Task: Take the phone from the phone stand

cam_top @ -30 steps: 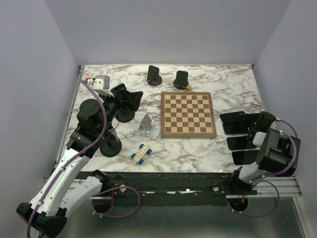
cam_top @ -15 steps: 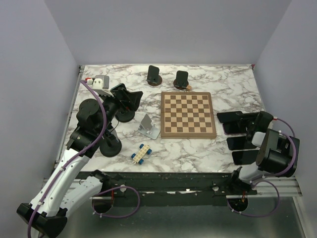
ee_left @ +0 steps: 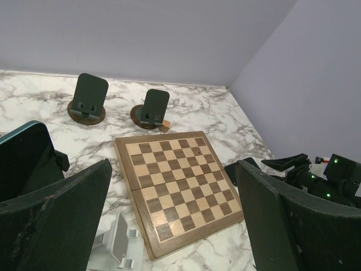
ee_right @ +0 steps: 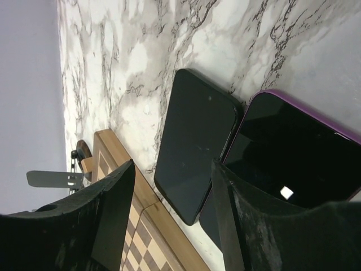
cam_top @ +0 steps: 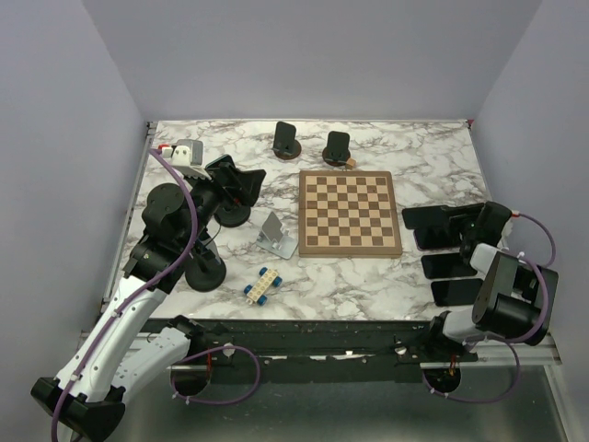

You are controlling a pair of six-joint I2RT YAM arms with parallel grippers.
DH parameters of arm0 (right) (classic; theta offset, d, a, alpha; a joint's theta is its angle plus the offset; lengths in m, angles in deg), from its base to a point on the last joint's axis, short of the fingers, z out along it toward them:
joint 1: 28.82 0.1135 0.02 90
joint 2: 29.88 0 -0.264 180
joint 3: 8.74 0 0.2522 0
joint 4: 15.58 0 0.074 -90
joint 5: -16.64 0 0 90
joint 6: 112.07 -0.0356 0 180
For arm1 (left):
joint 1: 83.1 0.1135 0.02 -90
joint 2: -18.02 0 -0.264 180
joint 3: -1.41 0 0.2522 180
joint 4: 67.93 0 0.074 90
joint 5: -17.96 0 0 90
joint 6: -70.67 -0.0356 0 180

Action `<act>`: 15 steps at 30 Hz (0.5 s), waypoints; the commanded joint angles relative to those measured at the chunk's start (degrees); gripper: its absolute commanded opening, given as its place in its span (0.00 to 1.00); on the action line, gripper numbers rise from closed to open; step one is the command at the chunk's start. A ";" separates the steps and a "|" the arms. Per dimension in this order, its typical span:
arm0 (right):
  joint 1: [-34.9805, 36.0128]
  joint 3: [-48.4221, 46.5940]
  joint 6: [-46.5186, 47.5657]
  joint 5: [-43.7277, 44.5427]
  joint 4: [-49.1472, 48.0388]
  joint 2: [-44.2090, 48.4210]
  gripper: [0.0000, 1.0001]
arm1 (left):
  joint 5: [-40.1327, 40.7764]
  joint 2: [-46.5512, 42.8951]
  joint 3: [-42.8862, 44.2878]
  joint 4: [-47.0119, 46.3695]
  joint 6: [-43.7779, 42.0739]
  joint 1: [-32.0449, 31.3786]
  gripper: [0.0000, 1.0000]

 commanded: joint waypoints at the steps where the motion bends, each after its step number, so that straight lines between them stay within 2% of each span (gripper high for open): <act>1: 0.17 -0.58 3.23 1.90 3.61 3.32 0.64 | -1.17 -0.35 1.64 -0.73 0.19 0.36 0.99; 5: 0.63 -2.42 9.92 1.75 8.18 8.06 0.65 | -0.66 -0.55 1.85 -0.47 -0.41 0.44 0.99; 9: 2.38 -6.26 19.24 -0.44 12.84 12.33 0.77 | 0.64 -0.63 1.99 -0.29 -1.53 0.62 0.99; 15: 14.02 -14.74 30.31 -2.71 18.63 12.55 0.80 | 3.48 -0.80 2.33 0.19 -3.83 0.97 0.99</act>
